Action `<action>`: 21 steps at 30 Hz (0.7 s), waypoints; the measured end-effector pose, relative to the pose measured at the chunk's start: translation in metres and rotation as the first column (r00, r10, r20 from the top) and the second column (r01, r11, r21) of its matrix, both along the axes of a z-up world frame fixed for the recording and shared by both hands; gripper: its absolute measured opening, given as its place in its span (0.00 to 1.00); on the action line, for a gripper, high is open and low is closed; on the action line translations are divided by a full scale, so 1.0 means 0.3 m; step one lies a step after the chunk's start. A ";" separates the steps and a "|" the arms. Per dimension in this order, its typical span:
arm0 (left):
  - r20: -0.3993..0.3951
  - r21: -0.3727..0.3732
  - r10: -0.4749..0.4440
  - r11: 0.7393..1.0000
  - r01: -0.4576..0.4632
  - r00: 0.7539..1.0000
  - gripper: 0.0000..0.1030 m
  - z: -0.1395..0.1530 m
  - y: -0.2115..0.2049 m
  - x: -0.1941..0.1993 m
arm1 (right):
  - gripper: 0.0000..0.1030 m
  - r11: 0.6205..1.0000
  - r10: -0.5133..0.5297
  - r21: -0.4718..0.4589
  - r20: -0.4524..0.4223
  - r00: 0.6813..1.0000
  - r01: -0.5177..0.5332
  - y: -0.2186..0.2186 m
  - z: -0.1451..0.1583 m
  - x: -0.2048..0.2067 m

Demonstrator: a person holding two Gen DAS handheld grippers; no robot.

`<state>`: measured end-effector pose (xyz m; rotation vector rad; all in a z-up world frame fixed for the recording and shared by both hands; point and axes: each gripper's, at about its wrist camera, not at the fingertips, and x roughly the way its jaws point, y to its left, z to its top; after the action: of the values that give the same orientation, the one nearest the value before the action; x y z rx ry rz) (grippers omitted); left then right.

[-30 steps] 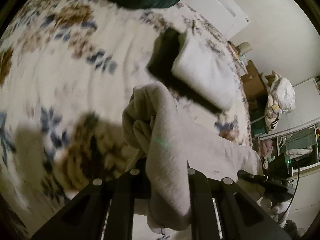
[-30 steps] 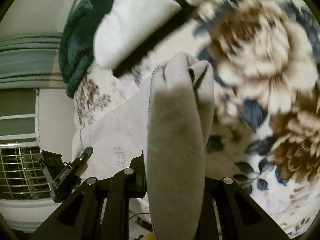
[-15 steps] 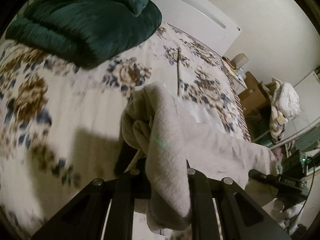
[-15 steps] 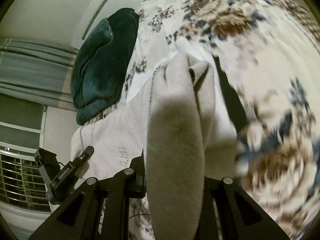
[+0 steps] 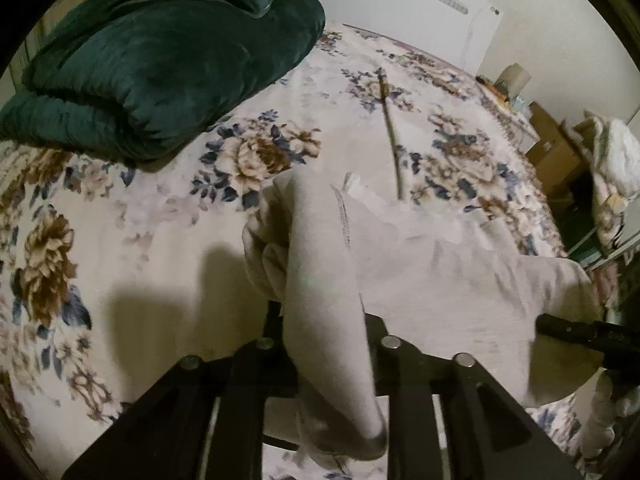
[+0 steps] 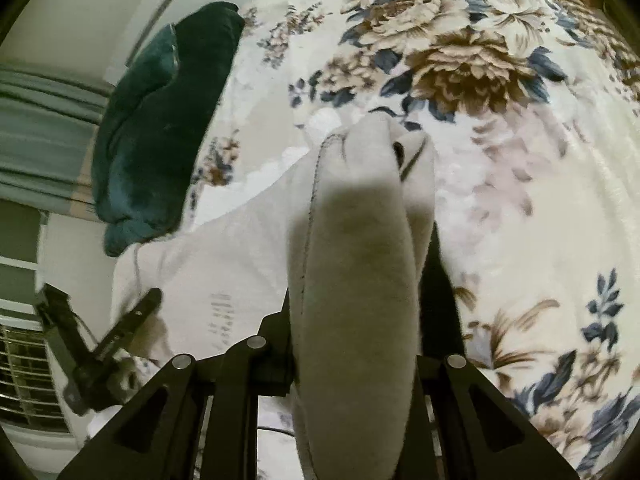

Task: Fold small clothes

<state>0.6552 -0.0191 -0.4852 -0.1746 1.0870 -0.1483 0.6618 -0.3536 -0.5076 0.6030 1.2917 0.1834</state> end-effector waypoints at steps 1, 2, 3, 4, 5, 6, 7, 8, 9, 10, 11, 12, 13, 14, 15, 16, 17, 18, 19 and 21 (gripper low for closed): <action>0.006 0.015 0.004 1.000 -0.004 1.000 0.27 0.003 -0.004 -0.003 | 0.26 0.999 0.006 -0.044 0.003 1.000 -0.006 0.008 0.003 0.002; 0.018 0.032 0.010 0.999 -0.011 1.000 0.29 0.007 -0.004 -0.010 | 0.27 0.997 0.012 -0.081 0.011 1.000 -0.011 0.020 0.006 0.000; 0.029 0.055 0.023 0.998 -0.024 0.999 0.32 0.014 -0.007 -0.018 | 0.30 0.992 0.017 -0.125 0.023 1.000 -0.014 0.032 0.015 -0.005; 0.034 0.068 0.030 0.997 -0.033 0.999 0.34 0.017 -0.008 -0.022 | 0.38 0.985 0.021 -0.171 0.029 0.999 -0.016 0.044 0.025 -0.009; 0.039 0.080 0.037 0.996 -0.040 0.999 0.34 0.022 -0.009 -0.028 | 0.40 0.972 0.020 -0.236 0.028 0.999 -0.012 0.059 0.035 -0.015; 0.043 0.094 0.046 0.994 -0.050 0.998 0.36 0.029 -0.012 -0.036 | 0.42 0.961 0.018 -0.277 0.038 0.999 -0.007 0.069 0.046 -0.023; 0.045 0.104 0.053 0.993 -0.057 0.998 0.44 0.033 -0.013 -0.039 | 0.50 0.942 0.024 -0.336 0.044 0.999 -0.007 0.085 0.062 -0.033; 0.048 0.115 0.058 0.991 -0.063 0.997 0.62 0.041 -0.016 -0.046 | 0.53 0.919 0.027 -0.393 0.045 0.999 -0.007 0.099 0.078 -0.044; 0.054 0.128 0.063 0.989 -0.070 0.997 0.72 0.052 -0.023 -0.057 | 0.60 0.903 0.029 -0.429 0.048 0.998 -0.006 0.108 0.092 -0.056; 0.060 0.139 0.066 0.987 -0.074 0.996 0.89 0.061 -0.030 -0.066 | 0.71 0.889 0.032 -0.457 0.052 0.998 -0.005 0.116 0.104 -0.067; 0.065 0.149 0.067 0.986 -0.076 0.996 0.94 0.070 -0.038 -0.074 | 0.78 0.870 0.032 -0.493 0.055 0.998 -0.001 0.125 0.120 -0.082; 0.072 0.163 0.066 0.984 -0.077 0.995 0.94 0.083 -0.052 -0.089 | 0.91 0.853 0.031 -0.522 0.057 0.998 0.003 0.130 0.131 -0.096; 0.074 0.172 0.065 0.982 -0.077 0.995 0.95 0.092 -0.061 -0.099 | 1.00 0.840 0.030 -0.542 0.060 0.998 0.007 0.134 0.142 -0.112; 0.077 0.181 0.063 0.980 -0.076 0.995 0.98 0.101 -0.071 -0.110 | 1.00 0.829 0.027 -0.559 0.061 0.998 0.012 0.137 0.154 -0.129; 0.083 0.187 0.058 0.980 -0.073 0.995 0.99 0.114 -0.085 -0.127 | 1.00 0.813 0.021 -0.581 0.063 0.998 0.020 0.140 0.165 -0.143; 0.087 0.190 0.056 0.979 -0.072 0.995 1.00 0.124 -0.094 -0.139 | 1.00 0.794 0.015 -0.607 0.066 0.998 0.028 0.144 0.177 -0.159; 0.093 0.194 0.056 0.978 -0.073 0.994 1.00 0.139 -0.105 -0.159 | 1.00 0.771 0.012 -0.635 0.079 0.997 0.041 0.150 0.196 -0.182; 0.095 0.195 0.054 0.978 -0.072 0.994 1.00 0.148 -0.112 -0.169 | 1.00 0.753 0.010 -0.656 0.090 0.996 0.052 0.155 0.214 -0.200; 0.099 0.196 0.050 0.978 -0.069 0.994 1.00 0.163 -0.121 -0.186 | 1.00 0.733 0.008 -0.677 0.101 0.995 0.062 0.162 0.236 -0.220; 0.106 0.199 0.047 0.978 -0.067 0.993 1.00 0.200 -0.136 -0.224 | 1.00 0.704 0.009 -0.705 0.124 0.992 0.081 0.174 0.285 -0.267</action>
<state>0.5881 -0.0600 -0.4250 -0.0152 0.9884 0.0053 0.5817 -0.3015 -0.4222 -0.0591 1.1170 -0.3138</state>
